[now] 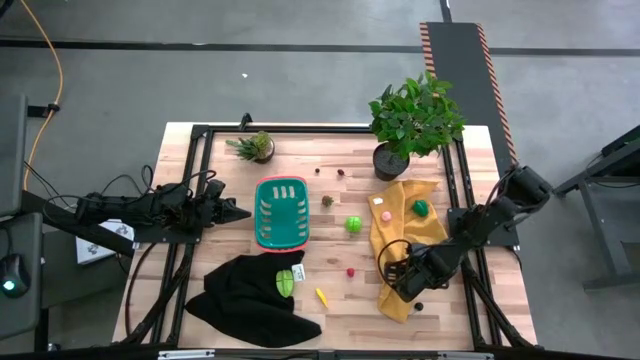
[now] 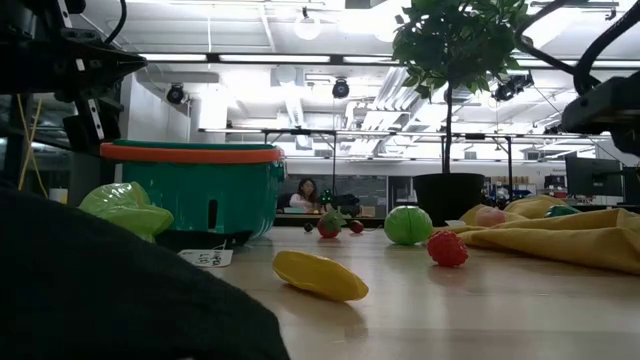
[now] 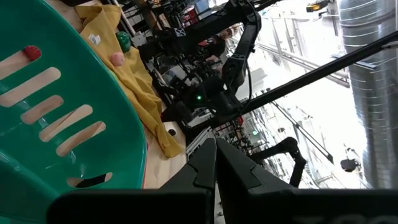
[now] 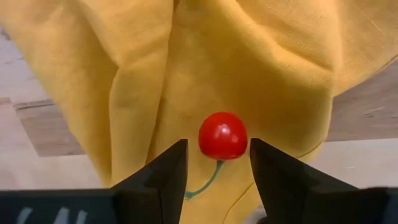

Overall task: Pick and placing Produce into tupperware
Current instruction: Put the bottom red cherry in the green basket

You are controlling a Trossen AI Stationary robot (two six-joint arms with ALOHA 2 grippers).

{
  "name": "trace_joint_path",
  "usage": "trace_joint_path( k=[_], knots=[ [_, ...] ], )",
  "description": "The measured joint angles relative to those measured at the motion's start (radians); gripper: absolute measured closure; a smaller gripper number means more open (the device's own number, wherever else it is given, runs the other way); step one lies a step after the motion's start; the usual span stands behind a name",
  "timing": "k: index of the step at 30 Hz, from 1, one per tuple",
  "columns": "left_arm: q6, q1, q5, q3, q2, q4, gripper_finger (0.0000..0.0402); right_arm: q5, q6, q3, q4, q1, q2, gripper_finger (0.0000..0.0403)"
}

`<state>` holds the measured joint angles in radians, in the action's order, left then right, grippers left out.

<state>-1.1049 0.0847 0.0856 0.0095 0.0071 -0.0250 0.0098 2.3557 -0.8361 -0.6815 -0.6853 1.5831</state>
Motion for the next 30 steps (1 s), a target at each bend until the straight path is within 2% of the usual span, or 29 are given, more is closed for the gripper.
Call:
trace_joint_path(
  k=[8, 21, 30],
  knots=[
    [0.0, 0.0, 0.0, 0.0, 0.0, 0.0, 0.0401, -0.01, 0.0, 0.0, 0.009, 0.0, 0.02, 0.0245],
    [0.0, 0.0, 0.0, 0.0, 0.0, 0.0, 0.0401, -0.01, -0.006, 0.0, 0.002, 0.0, 0.02, 0.0297],
    [0.0, 0.0, 0.0, 0.0, 0.0, 0.0, 0.0401, -0.01, -0.027, 0.0, 0.007, 0.0, 0.014, 0.0299]
  ],
)
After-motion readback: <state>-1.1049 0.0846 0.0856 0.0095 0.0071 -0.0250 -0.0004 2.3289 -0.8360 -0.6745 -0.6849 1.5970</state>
